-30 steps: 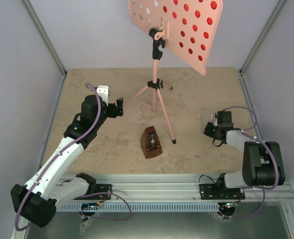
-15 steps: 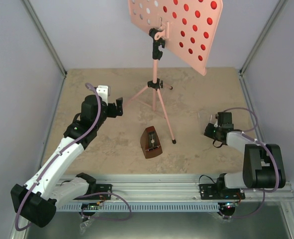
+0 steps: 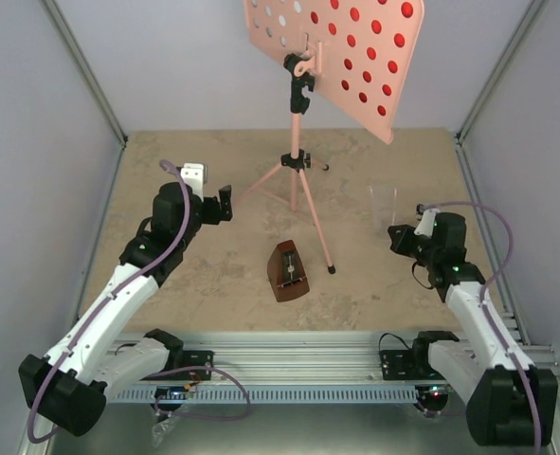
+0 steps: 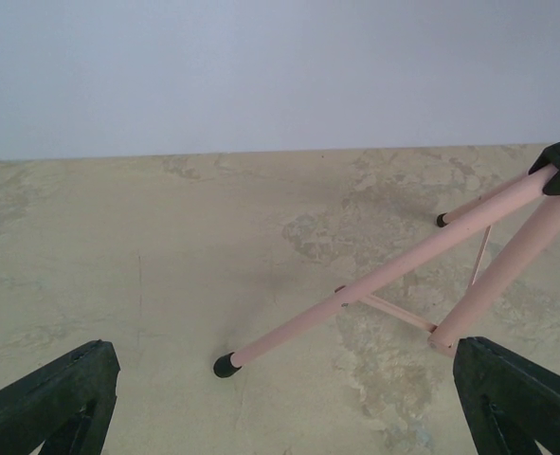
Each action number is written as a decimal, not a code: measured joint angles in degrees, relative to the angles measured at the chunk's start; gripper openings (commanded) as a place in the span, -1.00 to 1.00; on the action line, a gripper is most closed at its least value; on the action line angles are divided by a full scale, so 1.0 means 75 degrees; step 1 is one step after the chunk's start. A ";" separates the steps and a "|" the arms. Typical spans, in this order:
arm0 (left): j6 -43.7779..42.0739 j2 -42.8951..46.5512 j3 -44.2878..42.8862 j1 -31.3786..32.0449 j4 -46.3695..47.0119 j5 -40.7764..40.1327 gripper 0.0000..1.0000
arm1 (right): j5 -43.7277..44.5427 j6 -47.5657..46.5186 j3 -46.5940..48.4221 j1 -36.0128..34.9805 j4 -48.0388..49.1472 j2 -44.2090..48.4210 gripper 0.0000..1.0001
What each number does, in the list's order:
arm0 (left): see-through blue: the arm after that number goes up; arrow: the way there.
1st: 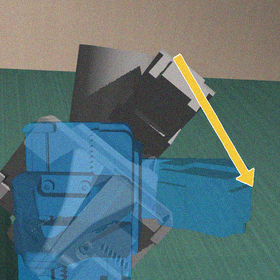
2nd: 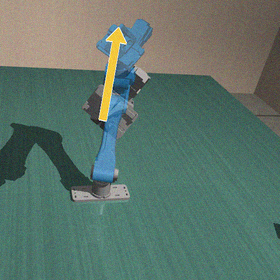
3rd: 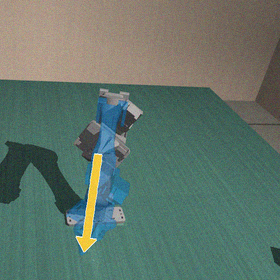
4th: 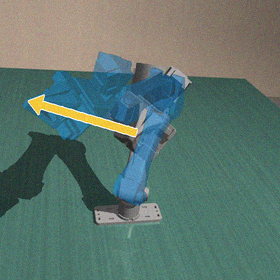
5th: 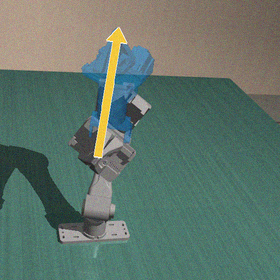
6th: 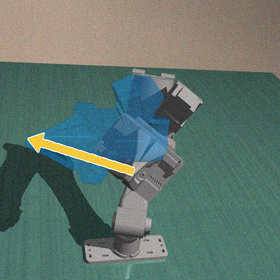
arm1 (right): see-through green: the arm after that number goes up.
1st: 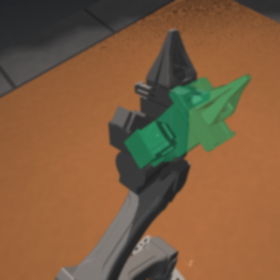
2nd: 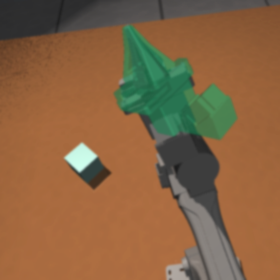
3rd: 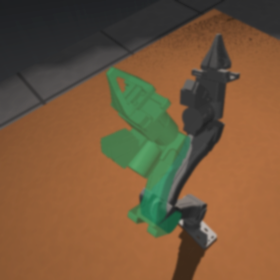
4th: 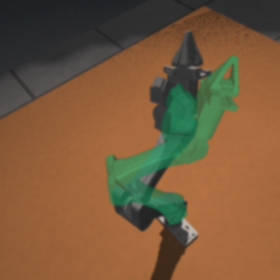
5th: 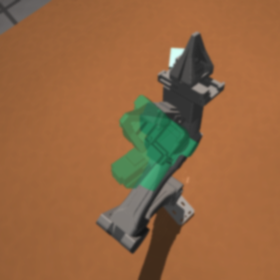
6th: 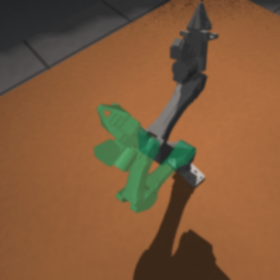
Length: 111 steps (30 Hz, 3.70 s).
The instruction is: Pack up the instrument practice props
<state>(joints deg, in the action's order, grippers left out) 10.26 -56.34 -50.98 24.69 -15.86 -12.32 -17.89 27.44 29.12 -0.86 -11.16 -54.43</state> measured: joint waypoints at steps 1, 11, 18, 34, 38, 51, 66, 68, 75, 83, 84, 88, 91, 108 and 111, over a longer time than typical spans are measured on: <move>-0.0006 0.0055 0.0026 0.0000 0.0003 0.0000 0.98 | -0.0361 -0.0003 0.0000 -0.0035 -0.0052 0.0233 -0.99; -0.0286 0.0478 0.0216 0.0000 0.0265 0.1131 0.95 | -0.2011 -0.0376 0.0009 -0.1495 -0.2060 0.1075 -0.99; -0.0460 0.0478 0.0280 0.0000 0.0466 0.2658 0.87 | -0.1964 0.0114 0.0009 -0.2783 -0.3363 0.1600 -0.99; -0.0825 -0.1035 0.0189 0.2034 0.0425 0.6956 0.66 | -0.2212 0.0012 0.0842 -0.4162 -0.5581 0.0828 -0.99; -0.1014 -0.1597 0.0079 0.2827 0.0038 0.7705 0.54 | -0.3095 -0.0318 0.0842 -0.4450 -0.5523 0.0411 -0.99; -0.1658 -0.2532 -0.0323 0.3771 -0.0982 0.8702 -0.09 | -0.4322 -0.1478 0.1778 -0.5225 -0.5607 -0.0877 -0.99; -0.2008 -0.3142 -0.0498 0.4459 -0.1690 0.8848 -0.52 | -0.4150 -0.2194 0.2192 -0.5234 -0.6426 -0.1241 -0.99; -0.2037 -0.3174 -0.0516 0.4505 -0.1737 0.8842 -0.54 | -0.4039 -0.2267 0.2244 -0.5237 -0.6534 -0.1306 -0.99; -0.2104 -0.3212 -0.0525 0.4564 -0.1769 0.8801 -0.66 | -0.3751 -0.2436 0.2296 -0.5266 -0.6720 -0.1501 -0.99; -0.2113 -0.3381 -0.0542 0.4692 -0.1786 0.8737 -0.65 | -0.3585 -0.2524 0.2355 -0.5316 -0.6881 -0.1620 -0.99; -0.2113 -0.3389 -0.0551 0.4698 -0.1789 0.8728 -0.65 | -0.3576 -0.2527 0.2366 -0.5319 -0.6886 -0.1629 -0.99; -0.2110 -0.3413 -0.0586 0.4739 -0.1795 0.8644 -0.57 | -0.3550 -0.2550 0.2378 -0.5348 -0.6886 -0.1664 -0.99; -0.2113 -0.3424 -0.0597 0.4771 -0.1813 0.8600 -0.57 | -0.3532 -0.2556 0.2381 -0.5353 -0.6886 -0.1693 -0.99; -0.2226 -0.3523 -0.0629 0.4881 -0.1868 0.8378 -0.90 | -0.3520 -0.2655 0.2410 -0.5403 -0.6854 -0.1737 -0.99; -0.2308 -0.3523 -0.0650 0.4913 -0.1853 0.8428 -0.98 | -0.3523 -0.2754 0.2410 -0.5412 -0.6822 -0.1737 -1.00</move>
<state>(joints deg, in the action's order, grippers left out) -7.05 -82.76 -55.86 61.54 -29.76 50.89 -44.31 6.79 47.20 -41.45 -62.33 -67.46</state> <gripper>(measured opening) 0.049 0.032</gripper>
